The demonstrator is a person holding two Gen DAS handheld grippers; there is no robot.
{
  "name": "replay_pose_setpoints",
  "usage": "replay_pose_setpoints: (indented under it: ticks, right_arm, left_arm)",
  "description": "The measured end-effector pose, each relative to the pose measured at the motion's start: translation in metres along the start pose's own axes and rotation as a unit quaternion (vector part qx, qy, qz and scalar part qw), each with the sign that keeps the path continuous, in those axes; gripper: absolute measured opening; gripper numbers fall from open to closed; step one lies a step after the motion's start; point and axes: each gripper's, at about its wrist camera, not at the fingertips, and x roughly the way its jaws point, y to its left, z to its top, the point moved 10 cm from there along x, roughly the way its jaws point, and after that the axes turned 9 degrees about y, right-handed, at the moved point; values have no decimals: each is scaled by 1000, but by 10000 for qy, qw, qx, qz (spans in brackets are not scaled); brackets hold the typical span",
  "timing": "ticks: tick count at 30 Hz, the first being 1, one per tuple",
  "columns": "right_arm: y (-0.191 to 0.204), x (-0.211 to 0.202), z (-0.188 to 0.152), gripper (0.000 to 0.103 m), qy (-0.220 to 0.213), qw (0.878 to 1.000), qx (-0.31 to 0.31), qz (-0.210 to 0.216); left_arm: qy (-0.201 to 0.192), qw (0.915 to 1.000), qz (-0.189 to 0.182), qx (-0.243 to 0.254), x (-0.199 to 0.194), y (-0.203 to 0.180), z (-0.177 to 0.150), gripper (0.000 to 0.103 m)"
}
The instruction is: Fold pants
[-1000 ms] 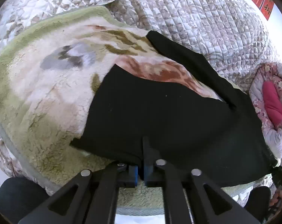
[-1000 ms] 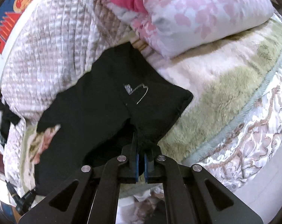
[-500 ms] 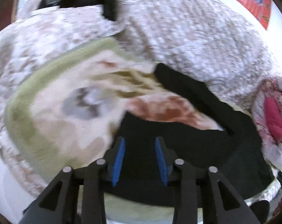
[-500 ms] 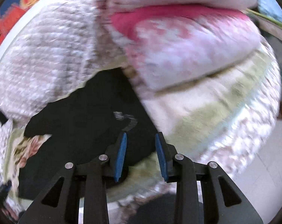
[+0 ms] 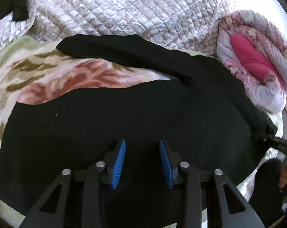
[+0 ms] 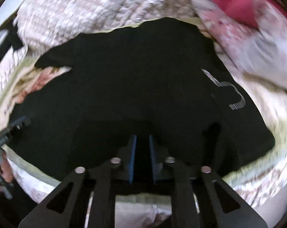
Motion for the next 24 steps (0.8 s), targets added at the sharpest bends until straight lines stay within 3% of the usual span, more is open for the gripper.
replay_pose_setpoints:
  ticks: [3, 6, 7, 9, 11, 12, 14, 16, 20, 24]
  right_arm:
    - [6, -8, 6, 11, -114, 9999, -15, -24]
    - [6, -29, 21, 14, -591, 9982, -81, -105]
    - [4, -32, 27, 19, -688, 9975, -62, -140]
    - [-14, -27, 35, 28, -639, 9971, 102, -396]
    - [-35, -13, 35, 30, -368, 9971, 368, -551]
    - [-40, -11, 35, 33, -347, 9973, 568, -313]
    - [-45, -16, 37, 34, -415, 9962, 725, -260]
    - [-44, -26, 37, 34, -546, 9956, 655, -401]
    - [-30, -38, 33, 34, -680, 9963, 442, -276]
    - [-6, -33, 29, 38, -618, 9980, 52, -142]
  left_arm:
    - [-1, 9999, 127, 26, 0, 7, 7, 40]
    - [-56, 9995, 280, -136, -1, 28, 16, 40]
    - [-79, 9991, 368, -197, 0, 36, 18, 40]
    - [-113, 9985, 459, -267, 1, 50, 22, 40]
    - [-124, 9987, 405, -268, 2, 57, 24, 40]
    - [-118, 9988, 402, -251, 1, 58, 24, 40]
    - [-147, 9982, 522, -257, -3, 59, 24, 40]
    - [-185, 9974, 591, -367, -9, 63, 23, 40]
    - [-242, 9962, 632, -542, -17, 73, 19, 40]
    - [-145, 9921, 845, -915, -16, 107, 10, 41]
